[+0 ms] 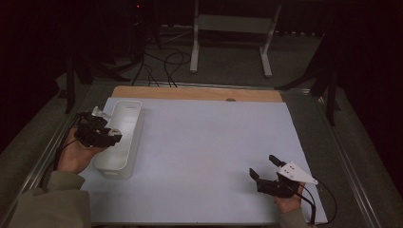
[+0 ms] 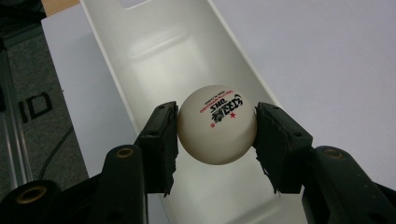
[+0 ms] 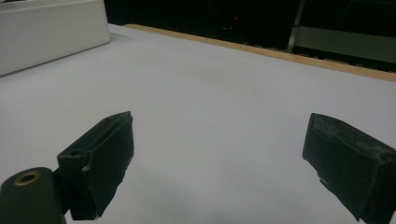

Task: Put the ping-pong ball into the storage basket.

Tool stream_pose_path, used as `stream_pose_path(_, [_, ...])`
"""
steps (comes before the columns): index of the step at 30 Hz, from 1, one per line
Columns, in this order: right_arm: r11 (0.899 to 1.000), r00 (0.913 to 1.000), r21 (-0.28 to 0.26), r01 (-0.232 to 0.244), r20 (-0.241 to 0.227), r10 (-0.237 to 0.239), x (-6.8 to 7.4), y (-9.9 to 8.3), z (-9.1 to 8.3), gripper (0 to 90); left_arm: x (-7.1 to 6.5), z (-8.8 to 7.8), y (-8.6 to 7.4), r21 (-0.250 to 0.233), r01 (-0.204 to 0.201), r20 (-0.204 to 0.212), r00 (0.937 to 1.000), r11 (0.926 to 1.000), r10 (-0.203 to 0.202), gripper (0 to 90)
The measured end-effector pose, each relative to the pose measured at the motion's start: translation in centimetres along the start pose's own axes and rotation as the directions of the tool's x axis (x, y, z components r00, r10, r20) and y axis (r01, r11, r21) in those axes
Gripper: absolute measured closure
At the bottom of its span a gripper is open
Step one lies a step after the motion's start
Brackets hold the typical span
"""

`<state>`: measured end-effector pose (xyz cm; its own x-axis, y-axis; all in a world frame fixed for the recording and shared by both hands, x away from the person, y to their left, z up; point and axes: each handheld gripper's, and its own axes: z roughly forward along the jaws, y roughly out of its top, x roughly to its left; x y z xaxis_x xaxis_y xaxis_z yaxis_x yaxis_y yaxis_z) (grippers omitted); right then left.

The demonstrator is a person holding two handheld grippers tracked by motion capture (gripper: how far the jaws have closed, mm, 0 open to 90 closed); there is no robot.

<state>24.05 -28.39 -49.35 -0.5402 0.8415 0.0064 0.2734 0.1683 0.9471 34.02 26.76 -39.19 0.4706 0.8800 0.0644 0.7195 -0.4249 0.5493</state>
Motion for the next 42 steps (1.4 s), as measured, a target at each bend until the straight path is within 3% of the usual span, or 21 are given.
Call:
stream_pose_path(38, [1.000, 1.0000, 0.003, 0.001, 0.002, -0.001, 0.03, -0.02, 0.05, 8.7, 0.40, 0.10, -0.58, 0.006, 0.018, 0.010, 0.9998, 0.9998, -0.019, 50.2])
stream_pose_path(39, [1.000, 1.0000, 0.003, 0.001, 0.003, -0.001, 0.03, -0.01, 0.05, 8.7, 0.40, 0.09, -0.58, 0.003, 0.023, 0.010, 0.9997, 0.9997, -0.023, 46.8])
stream_pose_path(41, [1.000, 1.0000, 0.003, 0.002, 0.003, -0.002, 0.03, -0.01, 0.05, 8.7, 0.33, 0.13, -0.54, -0.005, 0.025, 0.003, 0.9997, 0.9997, -0.025, 30.3])
stream_pose_path(42, [1.000, 1.0000, 0.003, 0.002, 0.002, -0.002, 0.02, -0.01, 0.05, 8.8, 0.28, 0.13, -0.51, -0.005, 0.026, -0.005, 0.9997, 0.9997, -0.026, 30.3])
